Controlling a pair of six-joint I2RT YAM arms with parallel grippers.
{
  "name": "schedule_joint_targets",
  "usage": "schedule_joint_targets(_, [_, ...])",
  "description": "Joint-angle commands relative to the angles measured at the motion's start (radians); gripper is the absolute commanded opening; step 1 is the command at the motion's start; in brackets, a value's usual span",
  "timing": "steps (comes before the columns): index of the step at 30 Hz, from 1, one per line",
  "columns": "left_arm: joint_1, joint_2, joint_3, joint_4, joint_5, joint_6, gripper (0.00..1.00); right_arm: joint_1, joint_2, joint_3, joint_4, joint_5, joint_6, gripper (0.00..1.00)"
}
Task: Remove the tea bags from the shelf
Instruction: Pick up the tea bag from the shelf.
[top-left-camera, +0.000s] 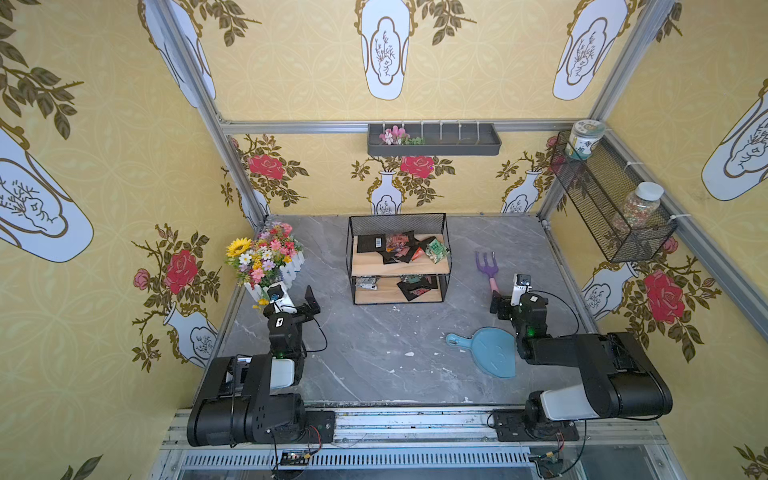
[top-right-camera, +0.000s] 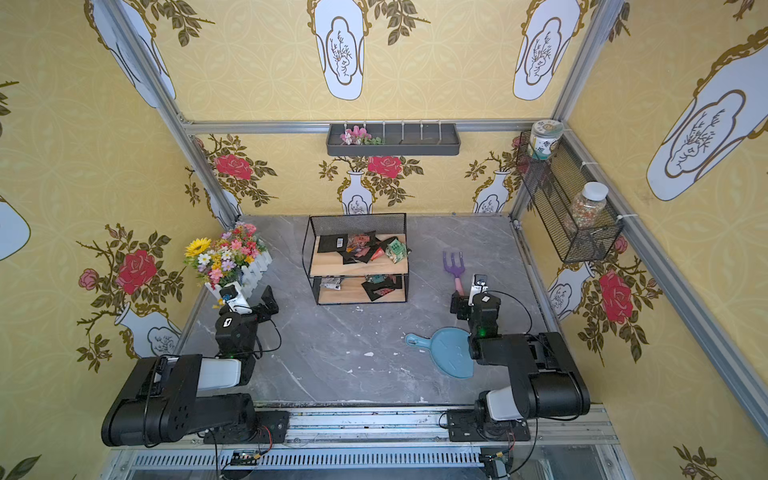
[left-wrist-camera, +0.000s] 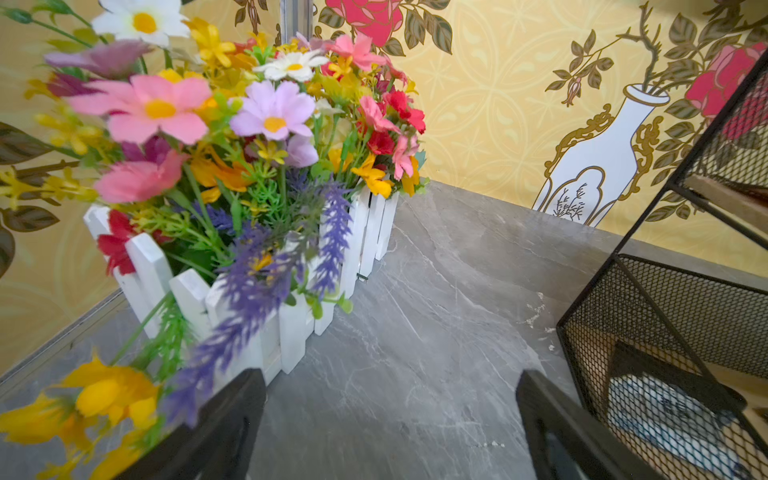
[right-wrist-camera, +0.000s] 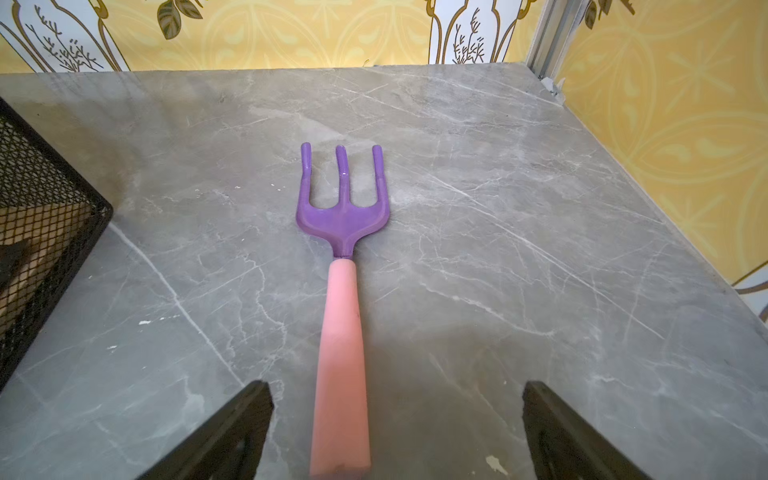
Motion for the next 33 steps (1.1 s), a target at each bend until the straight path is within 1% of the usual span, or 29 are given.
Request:
schedule_joint_targets(1, [0.001, 0.003, 0.003, 0.039, 0.001, -0.003, 1.00, 0.001, -0.003, 0.000, 0.056, 0.005, 0.014, 0.97])
schedule_joint_targets(18, [0.001, 0.003, 0.003, 0.040, 0.001, -0.003, 1.00, 0.002, -0.007, -0.004, 0.067, 0.006, 0.006, 0.97])
schedule_joint_targets(20, [0.002, -0.018, 0.000, 0.039, 0.011, 0.000, 1.00, 0.021, -0.057, 0.014, 0.000, 0.027, -0.009, 0.97])
schedule_joint_targets(21, [-0.001, -0.049, 0.001, 0.020, 0.022, 0.008, 1.00, 0.038, -0.103, 0.037, -0.087, 0.057, -0.013, 0.97])
schedule_joint_targets(22, [-0.011, -0.089, 0.001, -0.010, 0.003, 0.015, 1.00, 0.048, -0.142, 0.067, -0.171, 0.082, -0.014, 0.97])
schedule_joint_targets(24, [-0.029, -0.177, 0.003, -0.076, -0.052, 0.015, 1.00, 0.051, -0.212, 0.107, -0.274, 0.108, -0.004, 0.97])
schedule_joint_targets(28, [-0.035, -0.343, 0.019, -0.208, -0.091, 0.005, 1.00, 0.053, -0.355, 0.150, -0.309, 0.111, 0.006, 0.97])
schedule_joint_targets(30, [-0.042, -0.407, 0.040, -0.230, -0.101, 0.005, 1.00, 0.055, -0.384, 0.221, -0.379, 0.121, 0.016, 0.97])
schedule_joint_targets(33, [-0.057, -0.463, 0.133, -0.338, -0.138, 0.003, 1.00, 0.058, -0.407, 0.333, -0.456, 0.124, 0.032, 0.97])
